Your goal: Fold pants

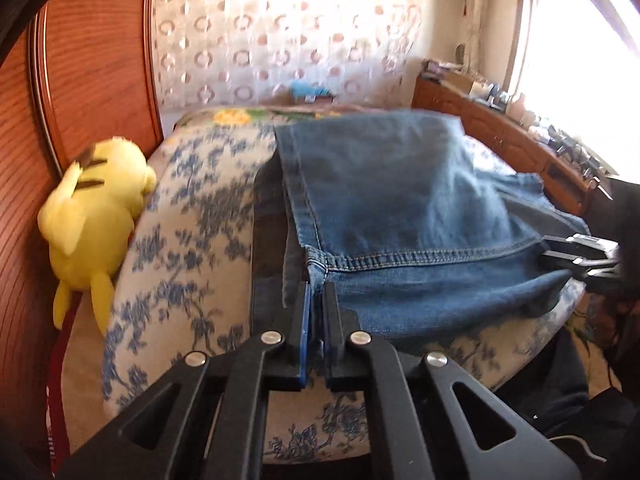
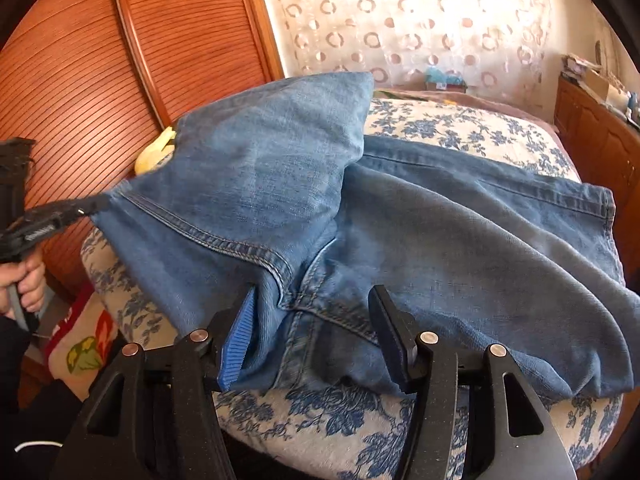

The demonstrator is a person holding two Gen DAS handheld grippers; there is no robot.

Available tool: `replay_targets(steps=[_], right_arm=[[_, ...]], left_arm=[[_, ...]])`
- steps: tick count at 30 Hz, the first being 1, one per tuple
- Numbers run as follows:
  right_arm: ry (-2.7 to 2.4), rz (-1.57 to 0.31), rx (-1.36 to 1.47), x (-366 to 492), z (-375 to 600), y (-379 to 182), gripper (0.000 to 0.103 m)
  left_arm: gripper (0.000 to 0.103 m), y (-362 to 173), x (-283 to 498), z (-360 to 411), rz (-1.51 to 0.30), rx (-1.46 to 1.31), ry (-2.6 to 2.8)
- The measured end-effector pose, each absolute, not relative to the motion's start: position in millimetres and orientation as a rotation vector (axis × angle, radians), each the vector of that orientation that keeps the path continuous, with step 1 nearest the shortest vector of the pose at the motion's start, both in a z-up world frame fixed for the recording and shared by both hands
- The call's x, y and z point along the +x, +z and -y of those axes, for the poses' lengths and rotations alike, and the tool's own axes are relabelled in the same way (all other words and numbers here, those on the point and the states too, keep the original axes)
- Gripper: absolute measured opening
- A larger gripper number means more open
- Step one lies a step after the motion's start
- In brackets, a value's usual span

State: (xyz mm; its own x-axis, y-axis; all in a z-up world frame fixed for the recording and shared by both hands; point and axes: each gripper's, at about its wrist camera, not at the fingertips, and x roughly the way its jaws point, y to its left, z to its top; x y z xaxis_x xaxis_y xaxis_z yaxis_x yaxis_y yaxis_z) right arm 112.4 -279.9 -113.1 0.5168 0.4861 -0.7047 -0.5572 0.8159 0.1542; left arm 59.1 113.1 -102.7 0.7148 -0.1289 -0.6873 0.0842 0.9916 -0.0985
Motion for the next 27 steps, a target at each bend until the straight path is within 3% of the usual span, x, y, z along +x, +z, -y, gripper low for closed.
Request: replay_targets(steps=[5, 7, 9, 11, 14, 21, 27], right_arm=[[0.608, -0.796, -0.078, 108.6, 292.3, -105.4, 0.058], [0.59, -0.781, -0.073, 106.0, 301.3, -100.4, 0.058], [0.563, -0.76, -0.066, 102.3, 314.0, -93.7, 0.058], [0.52, -0.732, -0.056, 97.1, 332.8, -85.8, 0.058], [0.45, -0.711, -0.046, 92.8, 363.3, -78.5, 0.058], [0.235, -0.715, -0.021, 91.8, 439.8, -84.3, 0.058], [0.126, -0.743, 0.039, 95.2, 490.0, -98.1, 0.058]], left_arm=[[0.013, -105.6, 61.7, -109.5, -0.761, -0.061, -0.107], [0.023, -101.6, 60.0, -109.4, -0.741, -0.064, -0.113], [0.041, -95.4, 58.3, -109.7, -0.718, -0.07, -0.114], [0.043, -87.1, 57.1, -109.2, -0.695, -0.071, -0.119], [0.053, -74.3, 56.5, -100.1, -0.666, -0.055, -0.129], [0.062, -61.4, 69.4, -67.4, -0.639, -0.026, -0.206], [0.064, -63.6, 84.2, -31.3, -0.654, 0.005, -0.272]])
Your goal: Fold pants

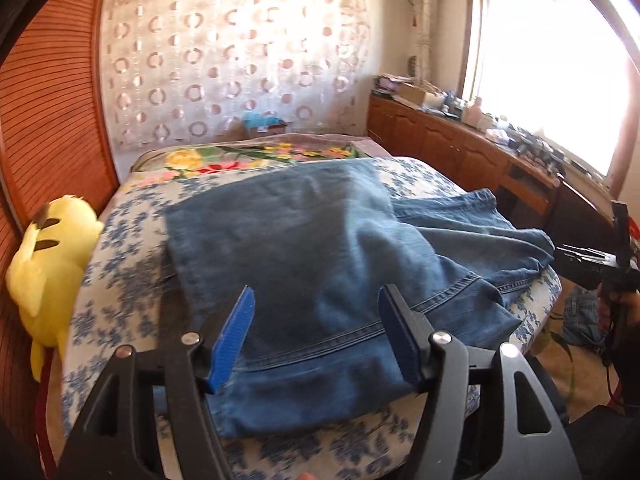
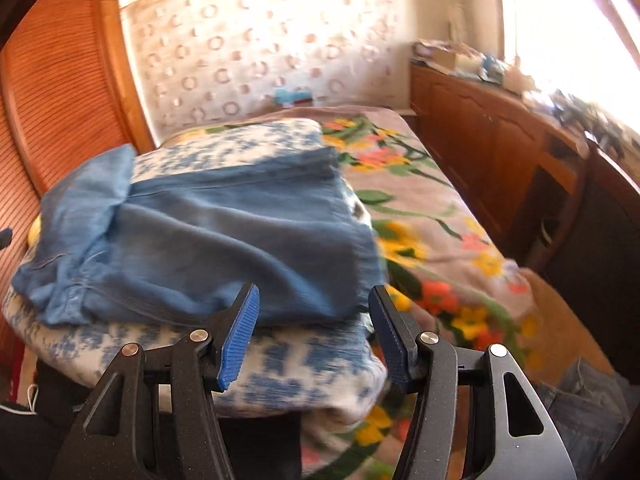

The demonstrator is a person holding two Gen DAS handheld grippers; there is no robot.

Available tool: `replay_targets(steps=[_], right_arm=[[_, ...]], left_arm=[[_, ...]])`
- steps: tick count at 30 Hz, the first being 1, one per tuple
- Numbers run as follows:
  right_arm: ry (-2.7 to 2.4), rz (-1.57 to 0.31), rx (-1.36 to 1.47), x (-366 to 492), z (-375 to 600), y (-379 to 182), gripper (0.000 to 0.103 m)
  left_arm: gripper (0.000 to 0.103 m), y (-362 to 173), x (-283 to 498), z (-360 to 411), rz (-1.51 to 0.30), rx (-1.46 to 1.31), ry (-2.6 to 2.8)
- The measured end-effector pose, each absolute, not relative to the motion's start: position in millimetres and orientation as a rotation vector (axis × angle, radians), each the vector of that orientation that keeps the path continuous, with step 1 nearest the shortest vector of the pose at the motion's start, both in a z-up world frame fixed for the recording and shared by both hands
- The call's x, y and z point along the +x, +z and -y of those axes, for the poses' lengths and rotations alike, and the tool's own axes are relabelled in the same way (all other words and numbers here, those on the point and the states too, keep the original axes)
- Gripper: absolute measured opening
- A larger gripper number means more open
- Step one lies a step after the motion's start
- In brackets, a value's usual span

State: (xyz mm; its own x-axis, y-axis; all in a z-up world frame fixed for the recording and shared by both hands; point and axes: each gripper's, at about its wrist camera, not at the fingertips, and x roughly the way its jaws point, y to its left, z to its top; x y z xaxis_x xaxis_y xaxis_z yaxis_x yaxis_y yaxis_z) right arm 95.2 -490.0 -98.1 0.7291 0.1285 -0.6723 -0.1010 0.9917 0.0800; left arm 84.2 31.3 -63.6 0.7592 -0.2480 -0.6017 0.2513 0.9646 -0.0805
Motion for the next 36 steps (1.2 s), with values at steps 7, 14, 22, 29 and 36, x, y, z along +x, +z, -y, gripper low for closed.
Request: replay_targets(steps=[7, 14, 22, 29, 36], right_arm=[[0.129, -0.771, 0.149, 111.8, 512.9, -109.2, 0.058], [0.113, -0.804, 0.177, 124.0, 516.1, -116.3, 0.058], [0.119, -0.816, 0.147, 140.1, 509.9, -108.5, 0.004], [0.172, -0.675, 0.081, 153.7, 467.5, -41.0, 0.003], [0.38, -0.527, -0.007, 170.2, 357.4, 42.2, 0.002]], left_arm=[[0.064, -68.6, 98.0, -1.2, -0.677, 0.035, -0.31], [0.064, -73.2, 103.3, 6.6, -0.687, 0.023, -0.33], [0.064, -78.6, 100.4, -1.5, -0.691, 0.009, -0.317], [0.064, -78.1, 92.9, -28.1, -0.683, -0.02, -0.281], [0.064, -71.3, 82.8, -65.0, -0.667, -0.045, -0.219]])
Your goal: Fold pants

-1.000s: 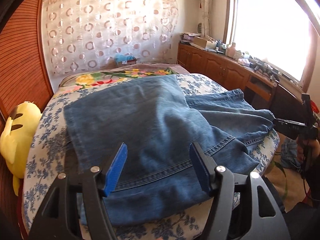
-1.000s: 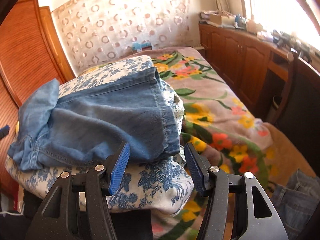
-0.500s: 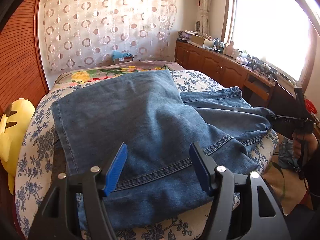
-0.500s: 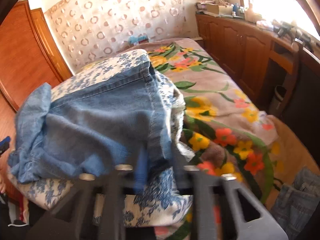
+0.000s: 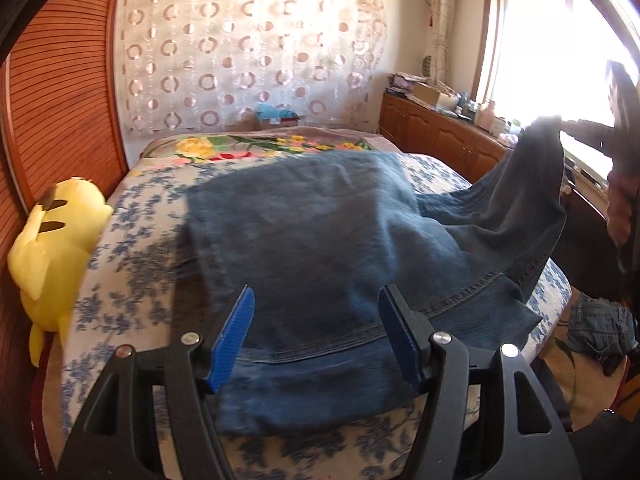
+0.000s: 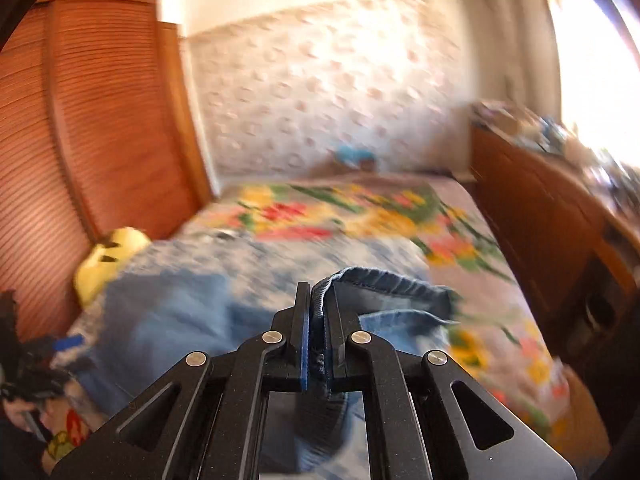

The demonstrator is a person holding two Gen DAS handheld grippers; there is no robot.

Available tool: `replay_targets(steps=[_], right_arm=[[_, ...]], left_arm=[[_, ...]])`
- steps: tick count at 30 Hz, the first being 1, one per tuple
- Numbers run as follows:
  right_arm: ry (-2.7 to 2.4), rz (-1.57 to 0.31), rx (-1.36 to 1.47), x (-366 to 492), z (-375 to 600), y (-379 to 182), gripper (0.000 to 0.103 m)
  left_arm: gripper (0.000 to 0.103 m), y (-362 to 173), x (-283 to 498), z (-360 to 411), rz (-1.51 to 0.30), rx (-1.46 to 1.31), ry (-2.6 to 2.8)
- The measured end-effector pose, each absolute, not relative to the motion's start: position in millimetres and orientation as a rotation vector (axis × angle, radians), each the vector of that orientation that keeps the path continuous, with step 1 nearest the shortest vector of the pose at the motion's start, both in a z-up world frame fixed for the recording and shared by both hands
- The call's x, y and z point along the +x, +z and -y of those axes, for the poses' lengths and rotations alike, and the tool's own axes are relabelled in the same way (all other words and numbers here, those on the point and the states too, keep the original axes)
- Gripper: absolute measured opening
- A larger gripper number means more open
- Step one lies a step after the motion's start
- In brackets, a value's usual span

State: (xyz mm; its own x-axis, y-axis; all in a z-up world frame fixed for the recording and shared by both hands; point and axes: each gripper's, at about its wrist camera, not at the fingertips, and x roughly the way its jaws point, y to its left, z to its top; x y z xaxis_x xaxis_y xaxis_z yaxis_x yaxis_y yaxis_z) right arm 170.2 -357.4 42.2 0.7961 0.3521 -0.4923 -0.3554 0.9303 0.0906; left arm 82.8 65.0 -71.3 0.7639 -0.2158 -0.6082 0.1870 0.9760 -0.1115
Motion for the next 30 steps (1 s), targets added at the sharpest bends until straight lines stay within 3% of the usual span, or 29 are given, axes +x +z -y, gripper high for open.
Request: replay_targets(steps=[8, 16, 19, 22, 24, 30], right_arm=[[0.715, -0.471, -0.084, 148.8, 205.6, 85.1, 0.002], [0.843, -0.596, -0.18, 133.5, 136.6, 32.8, 0.002], [0.829, -0.649, -0.195, 136.0, 135.6, 13.7, 0.008], [0.843, -0.68, -0.209, 132.0, 139.4, 4.4, 0.027], [0.842, -0.681, -0.207, 129.1, 148.8, 2.2, 0.045], [0.777, -0.671, -0.214, 124.2, 185.9, -6.9, 0.045]], left_arm=[[0.064, -60.7, 70.5, -115.1, -0.633, -0.089, -0.135], [0.064, -64.1, 68.6, -143.4, -0.632, -0.12, -0.088], [0.064, -65.4, 71.0, -142.6, -0.636, -0.123, -0.087], [0.064, -66.9, 73.6, -136.6, -0.642, -0.118, -0.097], [0.064, -66.7, 74.7, -129.5, -0.645, -0.11, -0.108], [0.064, -63.0, 81.2, -107.0, -0.644, -0.083, -0.149]])
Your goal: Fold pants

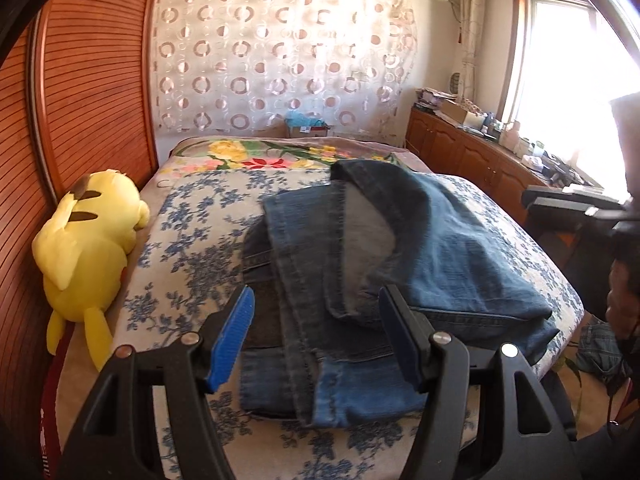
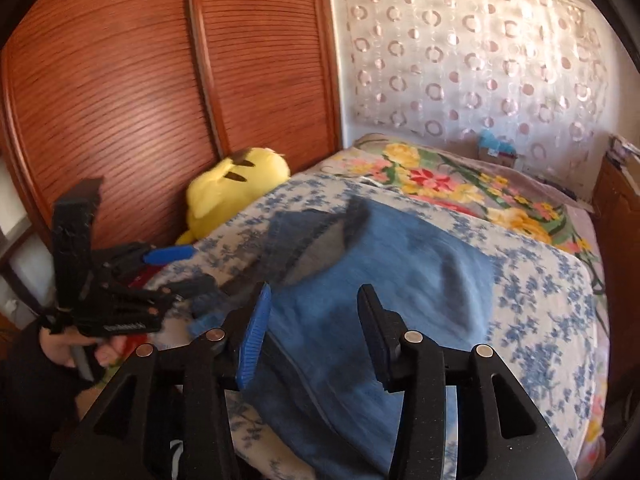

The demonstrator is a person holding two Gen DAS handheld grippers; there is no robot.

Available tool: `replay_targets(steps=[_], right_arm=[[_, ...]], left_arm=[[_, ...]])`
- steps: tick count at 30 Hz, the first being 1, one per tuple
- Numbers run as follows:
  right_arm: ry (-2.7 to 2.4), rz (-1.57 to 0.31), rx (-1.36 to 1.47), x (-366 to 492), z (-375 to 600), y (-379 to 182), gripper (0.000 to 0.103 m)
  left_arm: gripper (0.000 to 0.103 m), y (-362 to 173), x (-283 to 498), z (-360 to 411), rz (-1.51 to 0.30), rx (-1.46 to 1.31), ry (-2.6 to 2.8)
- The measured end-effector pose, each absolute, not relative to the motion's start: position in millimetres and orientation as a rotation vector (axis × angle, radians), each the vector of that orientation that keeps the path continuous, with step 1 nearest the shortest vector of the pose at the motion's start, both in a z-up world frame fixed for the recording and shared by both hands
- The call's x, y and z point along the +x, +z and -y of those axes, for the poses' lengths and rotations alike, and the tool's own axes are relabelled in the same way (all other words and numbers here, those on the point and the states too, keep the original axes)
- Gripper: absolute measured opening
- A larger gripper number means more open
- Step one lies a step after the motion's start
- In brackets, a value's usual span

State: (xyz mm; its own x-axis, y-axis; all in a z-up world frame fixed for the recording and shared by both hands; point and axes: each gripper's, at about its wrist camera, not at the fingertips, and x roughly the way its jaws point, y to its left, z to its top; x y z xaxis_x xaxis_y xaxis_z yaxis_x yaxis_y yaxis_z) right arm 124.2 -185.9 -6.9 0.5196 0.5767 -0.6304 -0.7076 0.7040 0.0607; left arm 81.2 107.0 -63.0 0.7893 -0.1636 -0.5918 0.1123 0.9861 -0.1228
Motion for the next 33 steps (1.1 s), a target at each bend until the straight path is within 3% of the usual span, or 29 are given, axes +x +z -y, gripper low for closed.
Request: replay_targets(steps=[8, 17, 19, 23, 24, 26, 33], right_arm=[[0.598, -0.722, -0.26, 138.1, 229.9, -69.8, 0.045], [0.57, -0.789, -0.177, 157.7, 253.3, -105.3, 0.047], [0.568, -0.796, -0.164, 157.9, 254.9, -110.8, 0.047], [0.563, -0.796, -0.144, 156.0, 258.5, -115.8, 0.049], [0.563, -0.795, -0.141, 155.6, 259.2, -116.2, 0.05], [0.562, -0.794, -0.132, 155.8, 261.2, -117.0, 0.051], [0.542, -0.785, -0.107, 156.7, 272.5, -112.9, 0.052]], left_arm=[[0.064, -64.7, 102.5, -74.9, -0.642, -0.023, -0.224], [0.064, -97.5, 140.4, -51.7, -0.778, 0.059, -0.245], [0.058, -104.0, 142.5, -48.4, -0.793, 0.051, -0.245], [0.036, -107.2, 138.1, -44.7, -0.797, 0.024, -0.261], [0.025, -106.2, 136.2, -42.8, -0.793, 0.027, -0.256], [0.012, -102.0, 130.8, -40.7, -0.777, 0.022, -0.279], [0.011, -42.9, 86.7, -42.2, -0.617, 0.009, -0.265]])
